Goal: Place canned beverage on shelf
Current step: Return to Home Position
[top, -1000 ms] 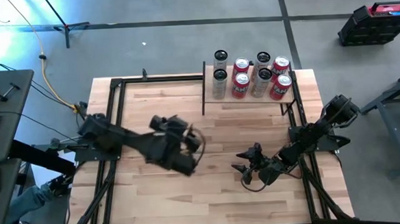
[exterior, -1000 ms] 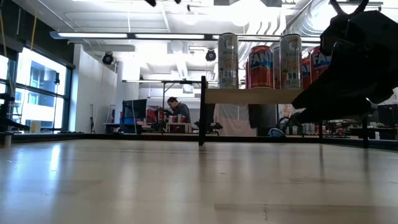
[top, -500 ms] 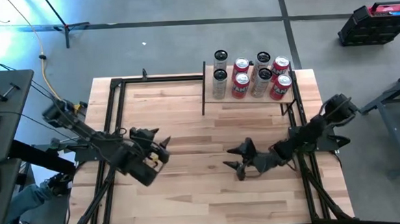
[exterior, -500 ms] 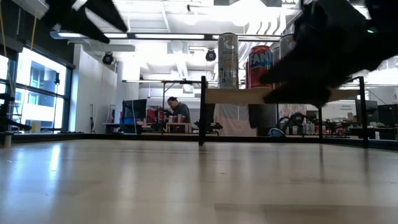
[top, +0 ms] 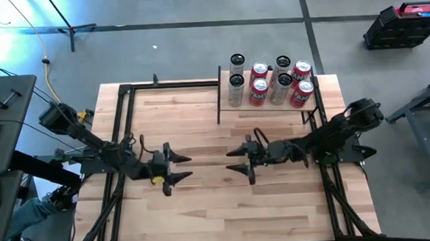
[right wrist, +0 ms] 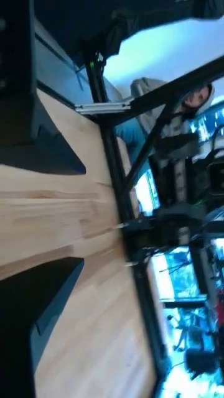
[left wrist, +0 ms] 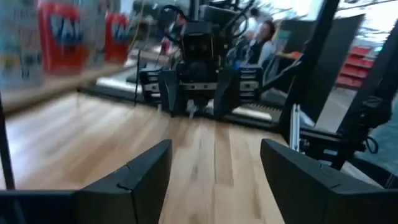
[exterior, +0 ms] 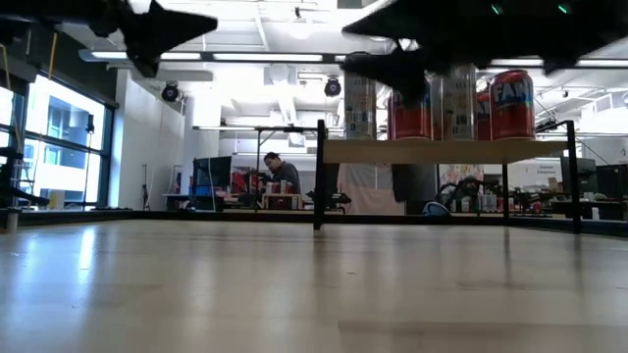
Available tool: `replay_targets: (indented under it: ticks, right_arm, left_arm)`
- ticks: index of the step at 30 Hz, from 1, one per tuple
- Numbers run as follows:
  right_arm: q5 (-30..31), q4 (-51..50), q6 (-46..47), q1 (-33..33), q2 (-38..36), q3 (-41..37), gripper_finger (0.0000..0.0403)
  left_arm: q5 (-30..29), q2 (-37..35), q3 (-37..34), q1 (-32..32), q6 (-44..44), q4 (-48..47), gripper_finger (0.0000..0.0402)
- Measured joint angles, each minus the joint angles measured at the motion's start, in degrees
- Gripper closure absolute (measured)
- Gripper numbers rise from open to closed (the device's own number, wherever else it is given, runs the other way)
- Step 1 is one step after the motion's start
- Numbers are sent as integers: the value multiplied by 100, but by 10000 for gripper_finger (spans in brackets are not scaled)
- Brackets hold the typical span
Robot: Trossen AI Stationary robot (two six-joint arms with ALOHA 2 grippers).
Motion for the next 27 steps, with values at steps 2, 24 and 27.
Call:
replay_targets:
  ticks: [2, 24, 27]
  right_arm:
    - [-334, -329, -224, -172, -173, 280, 201]
    - [-561, -4972, -1941, -491, -3722, 1690, 397]
    - [-362, -5180, -1842, -492, -4303, 1431, 395]
  left_arm:
    - [296, -4, -113, 149, 354, 375, 173]
    - [2769, -3489, -122, 2481, 825, -2335, 356]
    - [2971, -4028, -122, 2605, 821, -2819, 389]
